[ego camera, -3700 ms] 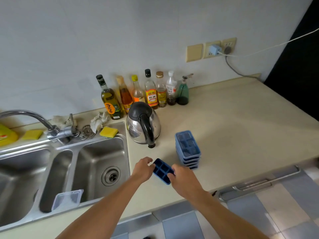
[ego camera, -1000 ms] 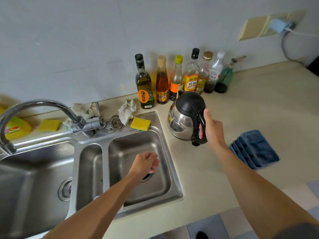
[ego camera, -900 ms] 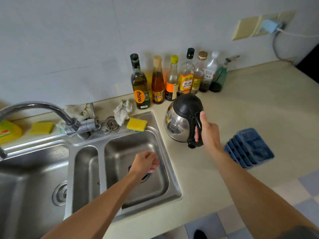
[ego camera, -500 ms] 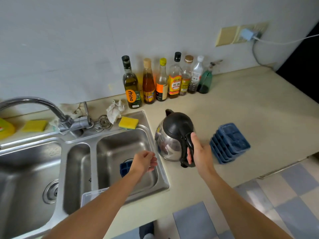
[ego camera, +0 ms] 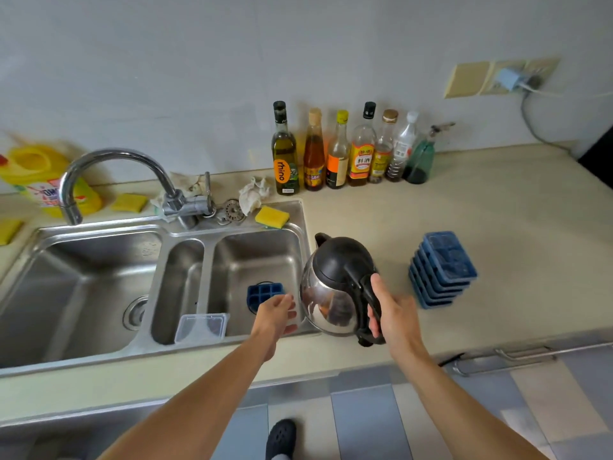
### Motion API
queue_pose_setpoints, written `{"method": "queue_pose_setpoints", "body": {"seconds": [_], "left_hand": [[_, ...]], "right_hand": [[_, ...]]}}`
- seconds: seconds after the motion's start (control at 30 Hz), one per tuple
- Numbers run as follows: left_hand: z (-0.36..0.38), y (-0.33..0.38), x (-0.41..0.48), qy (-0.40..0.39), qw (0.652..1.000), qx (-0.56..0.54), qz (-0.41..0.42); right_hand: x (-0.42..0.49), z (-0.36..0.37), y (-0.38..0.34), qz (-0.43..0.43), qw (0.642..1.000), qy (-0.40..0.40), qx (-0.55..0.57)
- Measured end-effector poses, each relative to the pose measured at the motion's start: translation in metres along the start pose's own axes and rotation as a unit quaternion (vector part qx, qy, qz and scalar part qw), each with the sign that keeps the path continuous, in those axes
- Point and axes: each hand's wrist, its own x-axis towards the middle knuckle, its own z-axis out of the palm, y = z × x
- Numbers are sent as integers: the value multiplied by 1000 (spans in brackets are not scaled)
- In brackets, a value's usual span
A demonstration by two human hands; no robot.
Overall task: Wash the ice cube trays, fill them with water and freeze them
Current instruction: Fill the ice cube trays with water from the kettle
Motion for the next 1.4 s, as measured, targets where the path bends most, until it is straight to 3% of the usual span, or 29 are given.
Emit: {"method": "queue_pose_setpoints", "body": {"seconds": [0.33,1.03,1.4], "left_hand": [[-29,-3,0,-75,996,-41,17],[-83,-14,16,-63,989,-123,-59],[-90,-10,21,-63,987,-129,-79]], "right_hand": [[-19,22,-16,-16,997,-45,-63],[-2,103,-50,15,980,-84,-180],[5,119,-53,26,979,-75,-189]]}}
